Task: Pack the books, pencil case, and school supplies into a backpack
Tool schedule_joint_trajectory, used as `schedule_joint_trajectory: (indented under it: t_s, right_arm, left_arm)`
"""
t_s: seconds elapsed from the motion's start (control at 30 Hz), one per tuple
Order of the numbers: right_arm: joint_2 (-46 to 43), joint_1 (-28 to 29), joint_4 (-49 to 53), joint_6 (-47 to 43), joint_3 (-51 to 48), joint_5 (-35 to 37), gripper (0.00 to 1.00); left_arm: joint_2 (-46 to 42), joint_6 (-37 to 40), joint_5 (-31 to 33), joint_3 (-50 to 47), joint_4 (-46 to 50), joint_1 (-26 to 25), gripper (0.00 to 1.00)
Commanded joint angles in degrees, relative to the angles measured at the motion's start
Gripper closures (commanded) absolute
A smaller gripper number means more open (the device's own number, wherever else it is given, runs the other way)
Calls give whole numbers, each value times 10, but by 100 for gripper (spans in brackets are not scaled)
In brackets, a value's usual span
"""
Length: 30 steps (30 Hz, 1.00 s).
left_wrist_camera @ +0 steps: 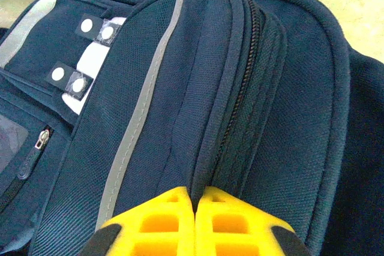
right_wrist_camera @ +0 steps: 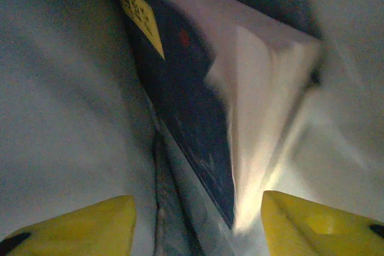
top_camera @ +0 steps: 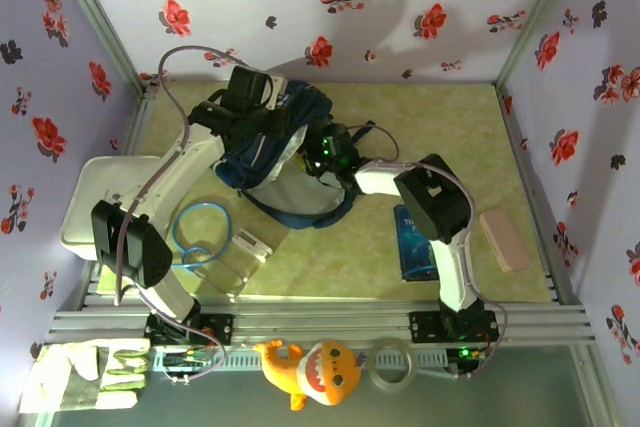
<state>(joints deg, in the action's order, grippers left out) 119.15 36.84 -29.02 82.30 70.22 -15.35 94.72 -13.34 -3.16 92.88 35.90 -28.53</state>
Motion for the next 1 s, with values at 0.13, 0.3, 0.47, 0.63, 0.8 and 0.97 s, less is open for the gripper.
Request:
schedule_joint_trajectory:
  t_s: [0.13, 0.3, 0.47, 0.63, 0.8, 0.97]
  right_arm:
    - [-134, -8, 37, -61, -103, 12, 42]
    - [-223, -18, 170, -154, -124, 74, 37]
    - [-330, -19, 281, -211, -178, 173, 30]
    - [-431, -21, 429, -227, -235, 291, 25]
    - [-484, -32, 530, -217, -280, 342, 20]
    - [-488, -37, 555, -179, -317, 342, 19]
  left_arm:
    - [-30, -12, -14, -16, -47, 25, 100]
    - [-30, 3, -16, -49, -50, 29, 100]
    - [-33, -14, -22, -97, -66, 33, 90]
    - [-55, -43, -40, -150, -94, 32, 40]
    - [-84, -63, -43, -209, -135, 33, 18]
    - [-101, -73, -44, -254, -178, 33, 1]
